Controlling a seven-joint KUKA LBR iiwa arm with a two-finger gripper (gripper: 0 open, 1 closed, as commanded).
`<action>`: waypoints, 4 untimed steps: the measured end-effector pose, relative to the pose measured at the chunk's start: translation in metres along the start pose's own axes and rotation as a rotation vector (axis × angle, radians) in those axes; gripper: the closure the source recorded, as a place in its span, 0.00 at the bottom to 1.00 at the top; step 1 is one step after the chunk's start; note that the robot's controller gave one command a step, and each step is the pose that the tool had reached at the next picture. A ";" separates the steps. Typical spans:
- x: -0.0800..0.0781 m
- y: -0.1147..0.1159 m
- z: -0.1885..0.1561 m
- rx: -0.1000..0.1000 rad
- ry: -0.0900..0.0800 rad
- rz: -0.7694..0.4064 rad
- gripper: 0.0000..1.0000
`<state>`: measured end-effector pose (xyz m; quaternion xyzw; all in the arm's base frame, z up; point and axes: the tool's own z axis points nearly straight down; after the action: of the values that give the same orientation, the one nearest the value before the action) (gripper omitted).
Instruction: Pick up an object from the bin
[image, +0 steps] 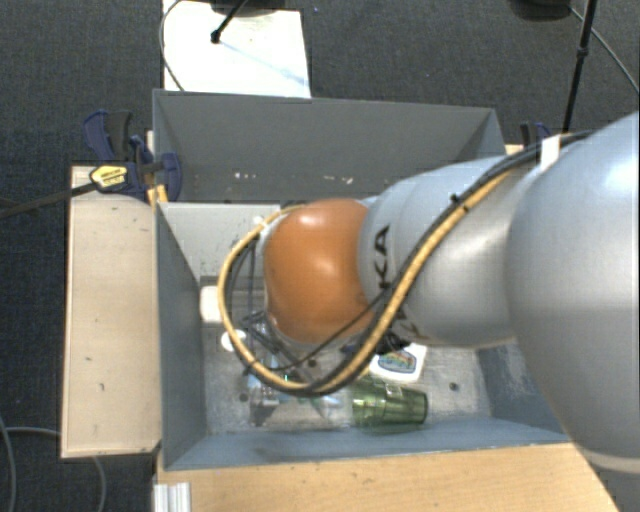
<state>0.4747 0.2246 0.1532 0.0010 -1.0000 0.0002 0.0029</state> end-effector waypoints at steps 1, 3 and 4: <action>-0.002 -0.001 -0.003 -0.002 -0.007 0.004 0.00; -0.015 -0.074 0.052 0.000 -0.005 0.121 0.00; -0.017 -0.088 0.051 -0.001 -0.006 0.258 0.00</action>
Offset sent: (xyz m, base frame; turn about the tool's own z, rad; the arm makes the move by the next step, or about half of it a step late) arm 0.0158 -0.0925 -0.0832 0.2064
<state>0.4919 0.1364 0.1019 -0.1277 -0.9918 -0.0002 0.0000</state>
